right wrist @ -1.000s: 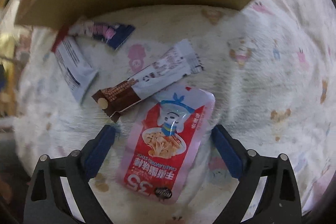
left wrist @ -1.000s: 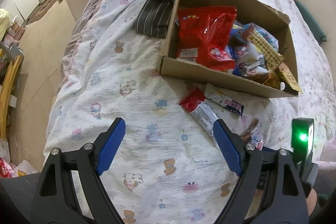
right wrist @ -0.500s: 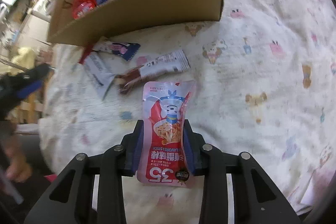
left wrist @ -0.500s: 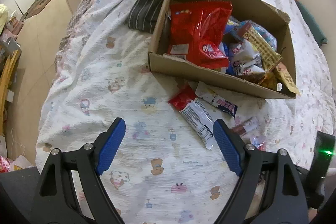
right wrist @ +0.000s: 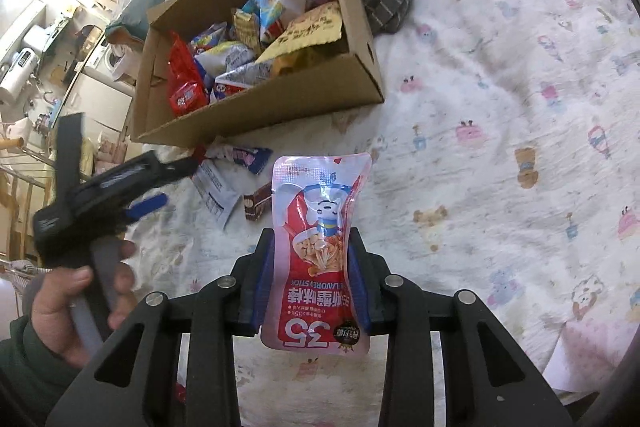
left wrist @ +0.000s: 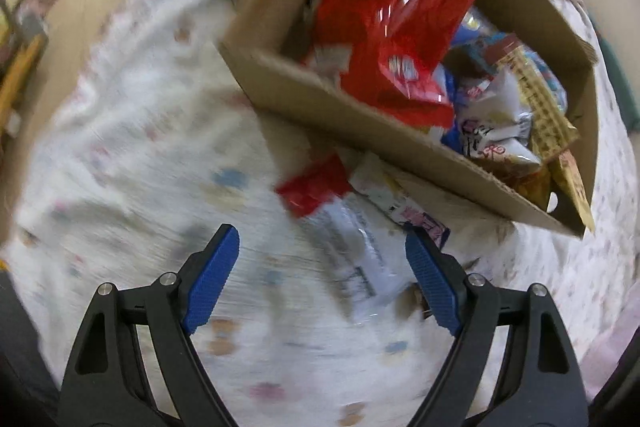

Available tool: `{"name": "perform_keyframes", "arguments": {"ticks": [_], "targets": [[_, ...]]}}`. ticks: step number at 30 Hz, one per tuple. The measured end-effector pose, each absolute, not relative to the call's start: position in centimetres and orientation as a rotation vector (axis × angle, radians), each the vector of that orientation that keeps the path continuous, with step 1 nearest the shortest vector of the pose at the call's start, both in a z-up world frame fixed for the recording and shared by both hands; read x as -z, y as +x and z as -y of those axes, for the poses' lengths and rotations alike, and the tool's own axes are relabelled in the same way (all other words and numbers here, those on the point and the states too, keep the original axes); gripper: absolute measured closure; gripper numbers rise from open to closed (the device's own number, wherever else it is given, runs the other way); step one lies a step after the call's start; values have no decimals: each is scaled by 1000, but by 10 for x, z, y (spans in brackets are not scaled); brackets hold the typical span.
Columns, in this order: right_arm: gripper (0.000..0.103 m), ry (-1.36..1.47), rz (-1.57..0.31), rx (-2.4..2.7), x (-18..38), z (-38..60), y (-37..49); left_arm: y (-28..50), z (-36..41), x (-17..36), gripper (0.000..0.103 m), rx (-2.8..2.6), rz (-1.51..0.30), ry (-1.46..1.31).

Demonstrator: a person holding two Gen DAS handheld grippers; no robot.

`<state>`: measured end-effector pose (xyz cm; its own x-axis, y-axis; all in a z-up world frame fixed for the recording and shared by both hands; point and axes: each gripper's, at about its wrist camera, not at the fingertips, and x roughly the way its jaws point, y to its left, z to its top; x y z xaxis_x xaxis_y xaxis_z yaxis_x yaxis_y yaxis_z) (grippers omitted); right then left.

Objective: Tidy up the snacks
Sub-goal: 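Grasp the pink pouch with the right tool while the left tool grasps the red-white bar, then carry both snacks over the box and open both tools to drop them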

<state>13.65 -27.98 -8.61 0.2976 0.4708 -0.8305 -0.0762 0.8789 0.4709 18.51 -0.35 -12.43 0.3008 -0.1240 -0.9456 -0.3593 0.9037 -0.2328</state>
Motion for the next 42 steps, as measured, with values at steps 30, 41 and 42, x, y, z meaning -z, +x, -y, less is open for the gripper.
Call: {"name": "perform_keyframes", "arguments": {"ticks": [30, 41, 42], "targets": [[68, 336, -1181, -407, 80, 247, 134, 135, -1, 111, 74, -123, -1324, -214], [67, 376, -1060, -502, 39, 233, 138, 113, -2, 48, 74, -70, -1166, -139], [67, 379, -1047, -504, 35, 232, 139, 115, -1, 43, 74, -66, -1153, -127]]}}
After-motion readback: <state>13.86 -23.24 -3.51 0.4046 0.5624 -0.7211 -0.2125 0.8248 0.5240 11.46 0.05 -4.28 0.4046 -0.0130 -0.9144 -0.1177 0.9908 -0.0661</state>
